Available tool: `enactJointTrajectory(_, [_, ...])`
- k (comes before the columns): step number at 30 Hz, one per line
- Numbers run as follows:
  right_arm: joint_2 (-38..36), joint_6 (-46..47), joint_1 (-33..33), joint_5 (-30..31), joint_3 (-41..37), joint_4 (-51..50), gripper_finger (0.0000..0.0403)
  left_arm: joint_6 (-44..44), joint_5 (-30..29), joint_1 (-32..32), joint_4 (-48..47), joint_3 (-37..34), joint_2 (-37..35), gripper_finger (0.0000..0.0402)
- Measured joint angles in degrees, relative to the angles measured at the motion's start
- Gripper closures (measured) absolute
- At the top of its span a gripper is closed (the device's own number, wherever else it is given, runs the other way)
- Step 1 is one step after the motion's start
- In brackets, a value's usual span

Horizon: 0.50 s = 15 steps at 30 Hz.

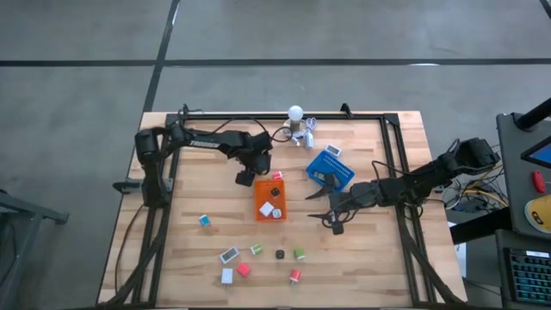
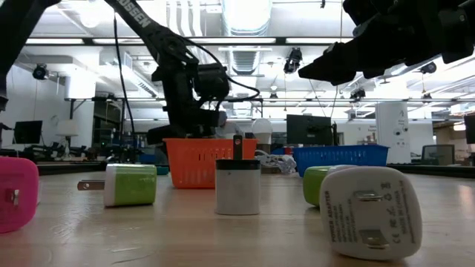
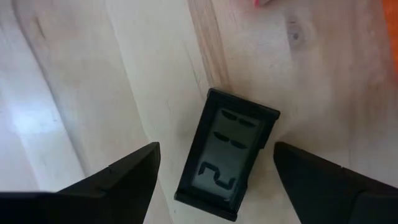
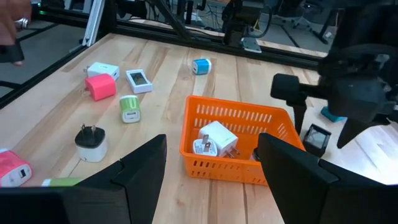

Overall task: Pick & Place Office items
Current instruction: Put the black digital timer into the blue bin

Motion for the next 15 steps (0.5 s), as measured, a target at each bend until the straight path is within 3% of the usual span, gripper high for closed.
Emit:
enactJointTrajectory(7, [0.00, 0.16, 0.00, -0.84, 0.00, 0.01, 0.0156, -1.39, 2.15, 0.36, -2.09, 0.63, 1.09, 0.0088])
enactJointTrajectory(15, [0.01, 0.46, 0.00, -0.97, 0.00, 0.04, 0.0156, -3.32, 2.81, 0.31, -3.15, 0.45, 1.20, 0.0163])
